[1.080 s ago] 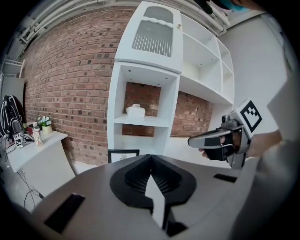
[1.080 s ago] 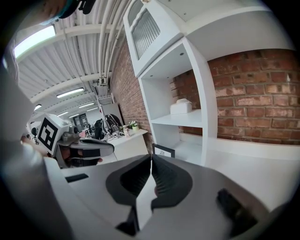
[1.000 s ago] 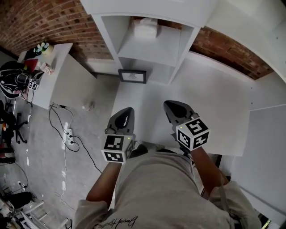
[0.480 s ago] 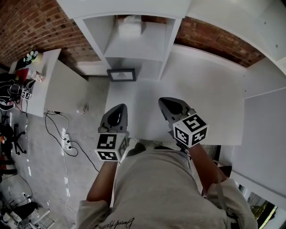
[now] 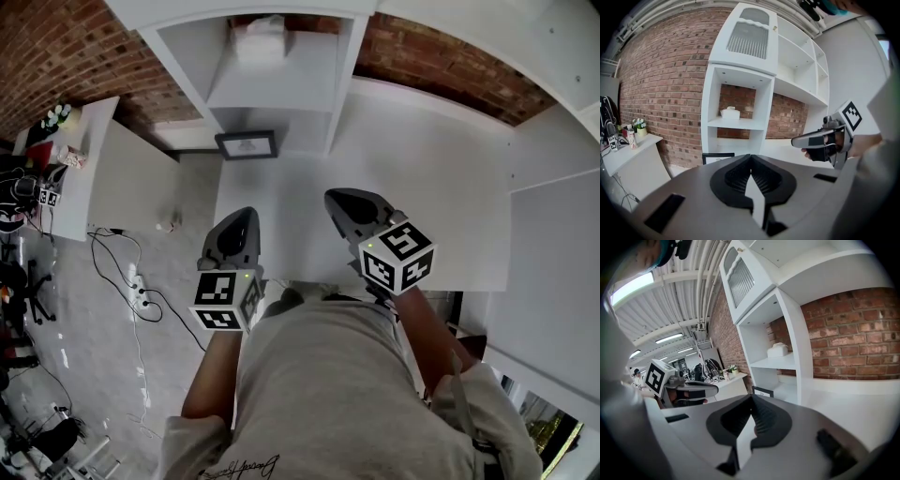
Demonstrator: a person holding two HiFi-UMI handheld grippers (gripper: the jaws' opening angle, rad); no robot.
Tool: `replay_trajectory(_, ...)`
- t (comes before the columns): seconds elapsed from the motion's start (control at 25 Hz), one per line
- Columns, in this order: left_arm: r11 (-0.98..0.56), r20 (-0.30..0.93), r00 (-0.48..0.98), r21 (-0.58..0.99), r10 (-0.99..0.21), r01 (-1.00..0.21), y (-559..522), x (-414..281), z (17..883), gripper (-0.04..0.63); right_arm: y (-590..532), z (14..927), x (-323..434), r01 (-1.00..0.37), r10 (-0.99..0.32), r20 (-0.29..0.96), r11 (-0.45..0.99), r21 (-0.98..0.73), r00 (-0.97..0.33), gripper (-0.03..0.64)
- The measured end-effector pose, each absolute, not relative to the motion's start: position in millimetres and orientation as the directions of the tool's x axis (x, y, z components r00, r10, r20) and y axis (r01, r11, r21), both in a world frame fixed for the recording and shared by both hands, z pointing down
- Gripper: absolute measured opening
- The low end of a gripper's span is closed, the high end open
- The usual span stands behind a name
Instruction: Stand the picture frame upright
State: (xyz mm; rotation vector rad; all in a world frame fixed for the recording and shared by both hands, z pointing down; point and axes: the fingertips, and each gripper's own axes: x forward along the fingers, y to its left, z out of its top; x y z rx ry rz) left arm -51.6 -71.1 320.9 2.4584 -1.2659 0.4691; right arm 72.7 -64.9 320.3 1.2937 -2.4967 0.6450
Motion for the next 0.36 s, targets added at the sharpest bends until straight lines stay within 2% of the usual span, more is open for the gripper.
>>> replay_trajectory(0.36, -0.536, 0.439, 0.541, 0.149, -0.717, -0.831, -69.8, -53.7, 324.9, 0.015, -63.3, 328.3, 69.1, -0.812, -0.691, 0.428, 0.514, -0.276, -0.583, 0.028)
